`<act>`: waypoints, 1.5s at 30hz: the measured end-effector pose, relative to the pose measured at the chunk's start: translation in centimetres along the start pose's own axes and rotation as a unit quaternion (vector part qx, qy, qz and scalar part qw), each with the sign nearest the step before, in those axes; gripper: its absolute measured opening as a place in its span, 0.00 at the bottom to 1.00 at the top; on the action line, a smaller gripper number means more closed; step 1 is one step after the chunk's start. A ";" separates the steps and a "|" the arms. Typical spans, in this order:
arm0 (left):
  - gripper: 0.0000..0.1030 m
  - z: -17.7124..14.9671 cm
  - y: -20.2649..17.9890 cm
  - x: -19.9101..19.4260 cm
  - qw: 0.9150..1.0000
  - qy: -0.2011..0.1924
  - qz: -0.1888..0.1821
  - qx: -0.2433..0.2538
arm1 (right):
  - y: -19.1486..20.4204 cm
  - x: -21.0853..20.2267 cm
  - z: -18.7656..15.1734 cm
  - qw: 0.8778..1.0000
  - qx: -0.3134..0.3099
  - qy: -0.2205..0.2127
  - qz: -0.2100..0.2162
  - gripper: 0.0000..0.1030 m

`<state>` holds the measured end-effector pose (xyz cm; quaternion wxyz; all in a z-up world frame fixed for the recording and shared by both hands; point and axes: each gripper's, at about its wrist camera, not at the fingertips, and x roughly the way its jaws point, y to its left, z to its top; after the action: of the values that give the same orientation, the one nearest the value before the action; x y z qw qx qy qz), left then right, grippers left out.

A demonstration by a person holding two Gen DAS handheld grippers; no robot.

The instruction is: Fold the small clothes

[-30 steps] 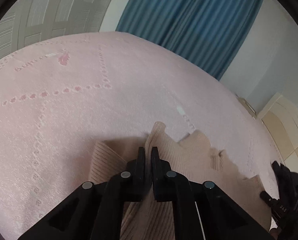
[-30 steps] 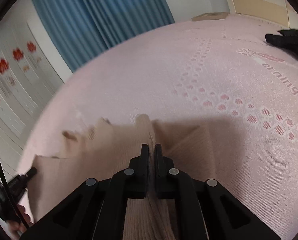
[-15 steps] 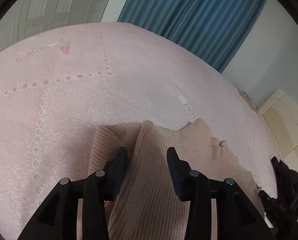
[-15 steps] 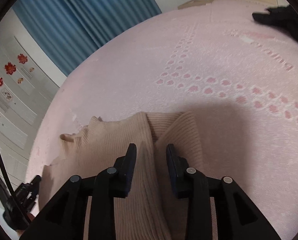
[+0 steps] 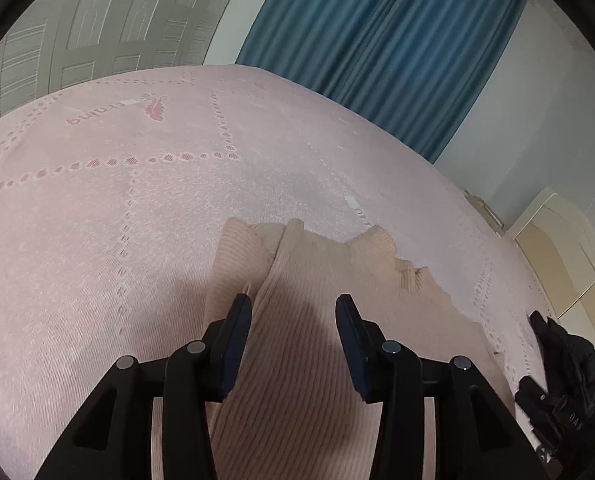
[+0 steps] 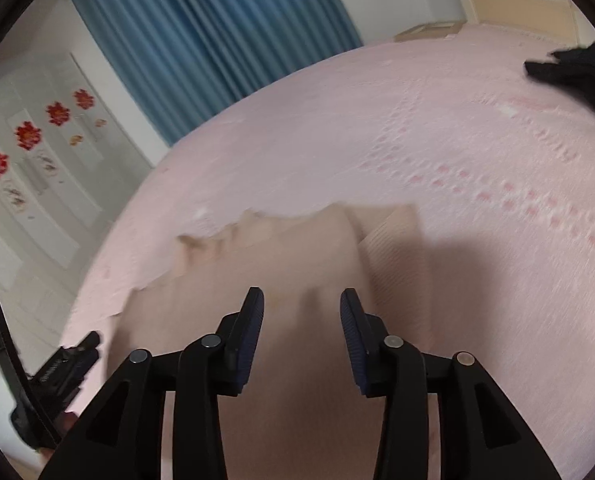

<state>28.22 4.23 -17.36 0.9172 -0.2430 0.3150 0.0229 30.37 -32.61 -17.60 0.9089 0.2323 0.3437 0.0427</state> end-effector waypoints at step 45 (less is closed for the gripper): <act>0.10 -5.4 7.0 1.1 0.972 0.118 -0.093 -0.179 | -7.7 -0.2 -5.9 0.977 0.175 0.105 0.065 0.09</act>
<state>24.65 7.82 -24.72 0.8132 -0.4324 0.3878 -0.0356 25.78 -37.15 -24.87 0.8083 0.4036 0.4236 0.0650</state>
